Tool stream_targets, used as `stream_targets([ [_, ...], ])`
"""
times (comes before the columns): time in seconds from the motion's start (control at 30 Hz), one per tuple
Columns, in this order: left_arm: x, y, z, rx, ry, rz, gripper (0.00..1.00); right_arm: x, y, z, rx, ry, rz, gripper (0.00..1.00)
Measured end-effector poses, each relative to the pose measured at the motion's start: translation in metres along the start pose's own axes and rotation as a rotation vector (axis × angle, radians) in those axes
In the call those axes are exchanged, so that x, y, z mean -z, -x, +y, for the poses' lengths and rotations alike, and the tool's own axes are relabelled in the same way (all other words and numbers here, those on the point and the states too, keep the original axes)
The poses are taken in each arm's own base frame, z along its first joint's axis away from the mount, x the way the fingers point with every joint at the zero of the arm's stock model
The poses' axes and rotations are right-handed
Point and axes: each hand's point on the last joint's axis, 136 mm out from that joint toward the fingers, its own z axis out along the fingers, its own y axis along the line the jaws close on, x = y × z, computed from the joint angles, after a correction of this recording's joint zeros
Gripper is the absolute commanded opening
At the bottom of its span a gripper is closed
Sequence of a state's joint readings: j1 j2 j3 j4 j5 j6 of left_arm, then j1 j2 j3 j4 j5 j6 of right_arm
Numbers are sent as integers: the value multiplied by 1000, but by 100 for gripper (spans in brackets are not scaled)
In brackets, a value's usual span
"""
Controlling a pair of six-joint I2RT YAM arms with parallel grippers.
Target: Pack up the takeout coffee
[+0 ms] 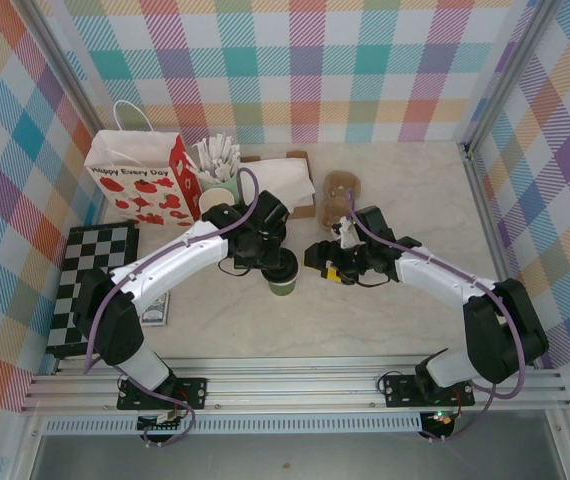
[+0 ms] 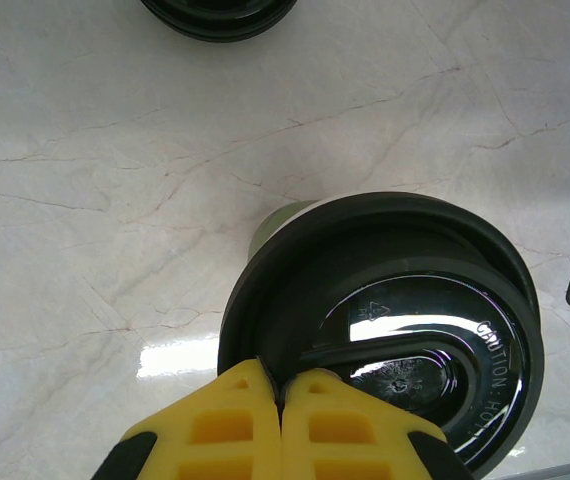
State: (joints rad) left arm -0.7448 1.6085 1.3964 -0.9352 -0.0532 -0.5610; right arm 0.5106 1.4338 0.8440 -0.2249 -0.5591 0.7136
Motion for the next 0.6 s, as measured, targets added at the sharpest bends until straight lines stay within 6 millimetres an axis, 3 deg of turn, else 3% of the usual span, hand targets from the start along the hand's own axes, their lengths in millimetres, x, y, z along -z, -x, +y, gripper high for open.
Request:
stream_targets([
  [0.6,-7,-3,-2,-1,-2,24,0,-6,-6,5,34,20,27,73],
])
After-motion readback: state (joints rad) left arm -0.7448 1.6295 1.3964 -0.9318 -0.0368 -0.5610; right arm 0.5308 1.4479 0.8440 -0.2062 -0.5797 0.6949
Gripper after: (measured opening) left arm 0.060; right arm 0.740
